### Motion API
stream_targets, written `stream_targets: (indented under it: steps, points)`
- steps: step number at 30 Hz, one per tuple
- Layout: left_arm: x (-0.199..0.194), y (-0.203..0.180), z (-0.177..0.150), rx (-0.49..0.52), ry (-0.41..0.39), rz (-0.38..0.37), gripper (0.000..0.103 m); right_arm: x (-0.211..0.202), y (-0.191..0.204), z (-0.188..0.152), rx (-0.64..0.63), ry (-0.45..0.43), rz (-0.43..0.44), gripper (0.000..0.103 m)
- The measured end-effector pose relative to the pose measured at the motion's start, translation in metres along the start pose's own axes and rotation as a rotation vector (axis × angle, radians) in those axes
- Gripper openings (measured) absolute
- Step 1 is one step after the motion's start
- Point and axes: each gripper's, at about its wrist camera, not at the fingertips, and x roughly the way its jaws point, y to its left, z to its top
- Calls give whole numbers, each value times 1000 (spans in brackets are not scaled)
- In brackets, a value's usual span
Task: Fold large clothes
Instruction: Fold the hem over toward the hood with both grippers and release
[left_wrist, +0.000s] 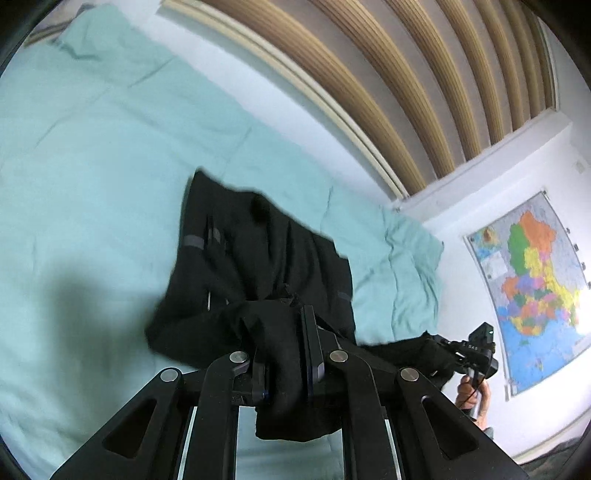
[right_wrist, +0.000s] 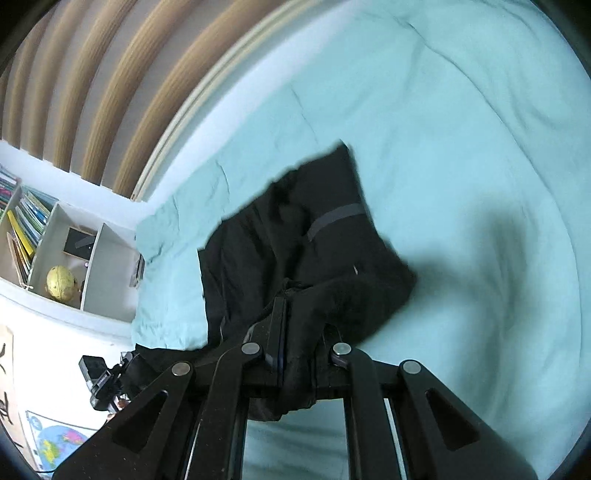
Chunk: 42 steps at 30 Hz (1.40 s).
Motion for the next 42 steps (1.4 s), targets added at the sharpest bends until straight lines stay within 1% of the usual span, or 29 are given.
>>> stream_targets:
  steps: [1,4,7,9,12,15,17,19,21,23,26,28,30,31,32,33,35,36,37,38,40,42]
  points:
    - [7,-1,13,5,-7,7,13,8,7,20,-9,-6,-1,12]
    - [34,-2,54,14,-25,34,14,33,21,64,-27,-17,-23,12]
    - [70,5,96,-1,-37,60,14,73,34,112,-50,-21,-77,12]
    - [97,14,118,-21,-32,82,14,98,38,137,-59,-18,-120,13]
    - [149,35,147,-51,-6,159,17,143,35,167,-53,-1,-180,17]
    - [201,64,156,-93,54,243,18,200,15,187,4,54,-224,24]
    - [237,84,154,-120,119,300,18,235,0,191,27,102,-244,34]
    - [272,104,146,-135,193,313,18,271,-17,192,47,143,-278,34]
    - [290,113,139,-118,216,326,19,293,-28,189,48,167,-292,34]
    - [293,114,139,-98,218,332,19,309,-33,187,41,180,-312,34]
    - [288,116,145,-107,249,310,19,314,-31,189,22,187,-321,35]
    - [282,113,151,-95,262,305,20,306,-30,193,28,186,-299,36]
    - [269,102,158,-45,256,301,22,290,-29,197,27,176,-267,39]
    - [261,98,160,-22,250,294,24,282,-27,197,24,167,-255,43]
    - [251,92,161,3,242,282,27,269,-24,198,16,151,-237,51]
    - [239,85,162,25,236,262,28,254,-20,199,4,129,-227,55]
    - [219,78,166,41,246,210,37,229,-12,199,-24,84,-242,77]
    - [210,78,167,43,255,193,43,218,-11,200,-35,63,-250,82]
    - [199,77,169,42,251,190,58,205,-9,201,-49,37,-260,85]
    - [189,75,170,45,231,198,64,196,-8,201,-66,16,-270,85]
    - [168,72,172,63,177,217,67,186,-6,200,-100,7,-289,85]
    - [158,72,173,56,149,190,71,188,-3,199,-135,18,-306,85]
